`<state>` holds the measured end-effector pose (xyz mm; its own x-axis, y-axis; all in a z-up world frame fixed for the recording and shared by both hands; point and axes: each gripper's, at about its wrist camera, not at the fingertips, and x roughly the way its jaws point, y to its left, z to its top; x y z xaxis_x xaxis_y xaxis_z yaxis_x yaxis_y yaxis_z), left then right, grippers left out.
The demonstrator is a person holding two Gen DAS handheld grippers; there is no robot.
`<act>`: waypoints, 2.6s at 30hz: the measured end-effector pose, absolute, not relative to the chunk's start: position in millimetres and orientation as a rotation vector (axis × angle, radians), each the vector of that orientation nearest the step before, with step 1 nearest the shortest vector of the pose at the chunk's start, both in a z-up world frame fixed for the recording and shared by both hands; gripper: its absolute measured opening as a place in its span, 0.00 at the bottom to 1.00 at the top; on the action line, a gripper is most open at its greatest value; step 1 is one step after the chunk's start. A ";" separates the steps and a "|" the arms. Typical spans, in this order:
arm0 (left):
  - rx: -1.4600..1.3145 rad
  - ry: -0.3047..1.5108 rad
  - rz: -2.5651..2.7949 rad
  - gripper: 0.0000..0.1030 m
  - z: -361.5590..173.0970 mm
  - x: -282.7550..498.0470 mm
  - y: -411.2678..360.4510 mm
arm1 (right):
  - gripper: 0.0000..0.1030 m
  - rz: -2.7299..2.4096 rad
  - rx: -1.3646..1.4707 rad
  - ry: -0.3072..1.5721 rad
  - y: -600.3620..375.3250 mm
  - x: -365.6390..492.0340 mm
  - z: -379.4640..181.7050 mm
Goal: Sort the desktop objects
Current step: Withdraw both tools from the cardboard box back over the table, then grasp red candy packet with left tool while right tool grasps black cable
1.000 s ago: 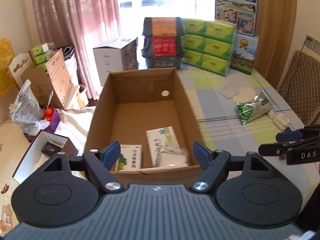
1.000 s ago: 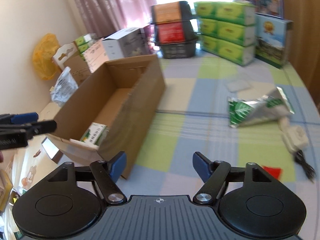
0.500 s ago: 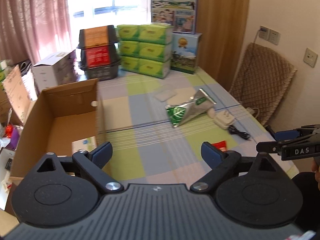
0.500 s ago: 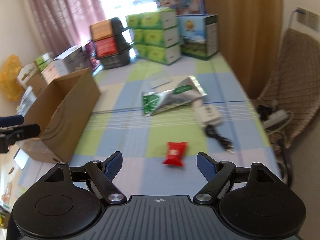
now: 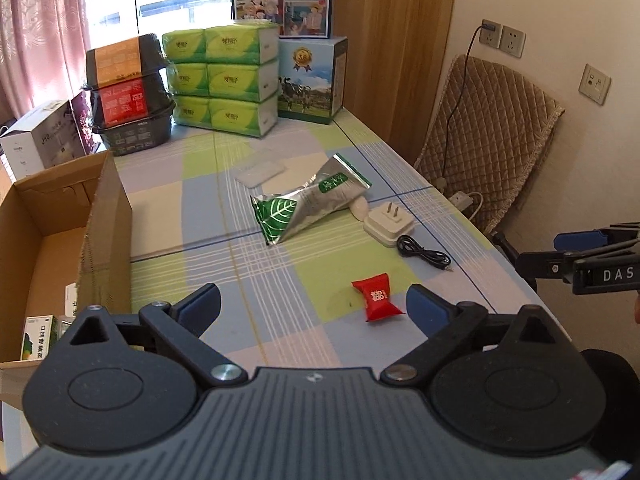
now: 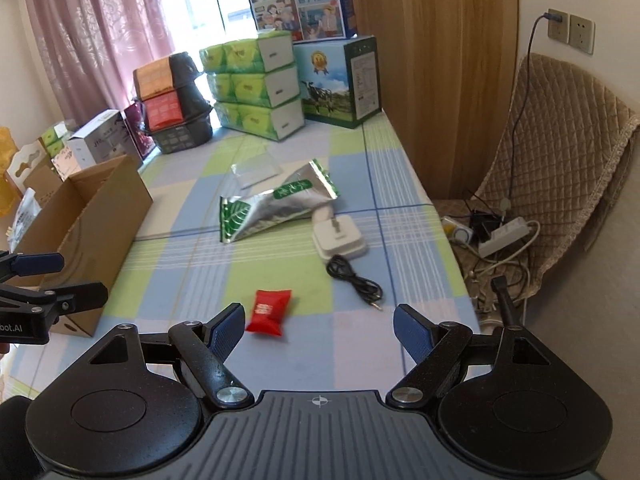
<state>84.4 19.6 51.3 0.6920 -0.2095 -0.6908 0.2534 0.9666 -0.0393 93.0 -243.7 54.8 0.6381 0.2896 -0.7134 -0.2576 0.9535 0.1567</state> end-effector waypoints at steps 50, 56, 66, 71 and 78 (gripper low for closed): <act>0.128 0.977 -0.343 0.24 -98.1 189.1 -65.1 | 0.43 0.582 -0.307 0.959 -236.9 244.9 -81.0; 0.133 0.969 -0.315 0.23 -96.8 191.2 -42.7 | 0.34 0.603 -0.320 0.975 -227.1 255.0 -93.0; 0.116 0.976 -0.331 0.23 -97.9 191.3 -30.2 | 0.10 0.558 -0.340 0.970 -207.4 248.2 -94.0; 0.114 0.964 -0.341 0.22 -87.7 184.8 -26.5 | 0.10 0.548 -0.290 0.983 -202.8 237.5 -80.0; 0.103 0.949 -0.337 0.22 -62.8 167.2 -13.7 | 0.10 0.512 -0.201 0.981 -190.8 211.8 -46.6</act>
